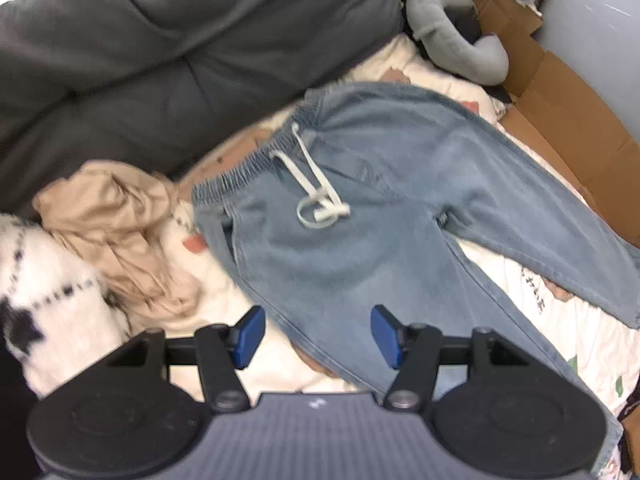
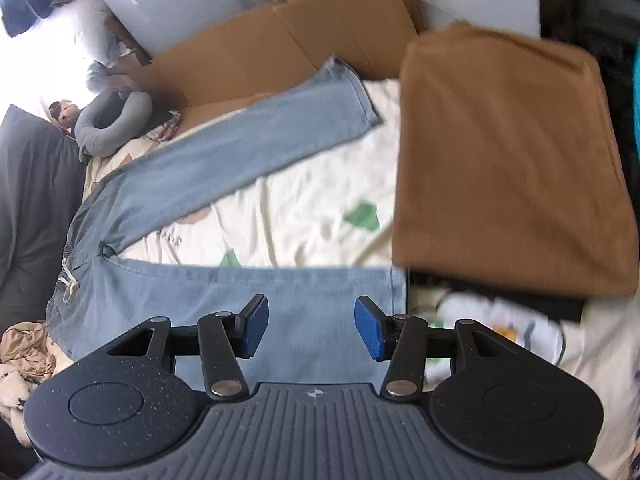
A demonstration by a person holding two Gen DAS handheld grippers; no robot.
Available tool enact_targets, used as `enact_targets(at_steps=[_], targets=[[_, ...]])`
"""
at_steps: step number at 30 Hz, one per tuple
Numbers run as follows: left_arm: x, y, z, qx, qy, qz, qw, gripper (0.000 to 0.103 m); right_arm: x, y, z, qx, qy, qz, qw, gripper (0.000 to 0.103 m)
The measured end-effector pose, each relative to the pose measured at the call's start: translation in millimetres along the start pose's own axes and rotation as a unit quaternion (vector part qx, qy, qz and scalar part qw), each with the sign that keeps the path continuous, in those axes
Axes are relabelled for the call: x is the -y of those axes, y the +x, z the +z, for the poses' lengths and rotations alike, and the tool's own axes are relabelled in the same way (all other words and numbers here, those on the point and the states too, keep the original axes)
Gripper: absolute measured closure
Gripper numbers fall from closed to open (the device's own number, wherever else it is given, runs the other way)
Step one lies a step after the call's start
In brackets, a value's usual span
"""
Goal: Fold clothes
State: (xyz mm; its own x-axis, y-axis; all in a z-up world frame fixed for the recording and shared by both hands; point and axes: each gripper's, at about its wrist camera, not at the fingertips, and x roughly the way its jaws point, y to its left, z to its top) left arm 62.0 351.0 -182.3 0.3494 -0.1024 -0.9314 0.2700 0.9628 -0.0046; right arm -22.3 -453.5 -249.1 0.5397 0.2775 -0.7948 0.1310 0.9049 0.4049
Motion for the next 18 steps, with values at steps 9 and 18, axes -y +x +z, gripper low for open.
enact_targets(at_steps=[9,18], targets=[[-3,42,-31,-0.016,-0.003,-0.009,0.9998,0.042,29,27,-60,-0.041,0.067,-0.020,0.997,0.046],[-15,80,-66,-0.040,-0.040,0.000,0.9984,0.042,59,61,-105,-0.071,0.131,-0.027,0.988,0.041]])
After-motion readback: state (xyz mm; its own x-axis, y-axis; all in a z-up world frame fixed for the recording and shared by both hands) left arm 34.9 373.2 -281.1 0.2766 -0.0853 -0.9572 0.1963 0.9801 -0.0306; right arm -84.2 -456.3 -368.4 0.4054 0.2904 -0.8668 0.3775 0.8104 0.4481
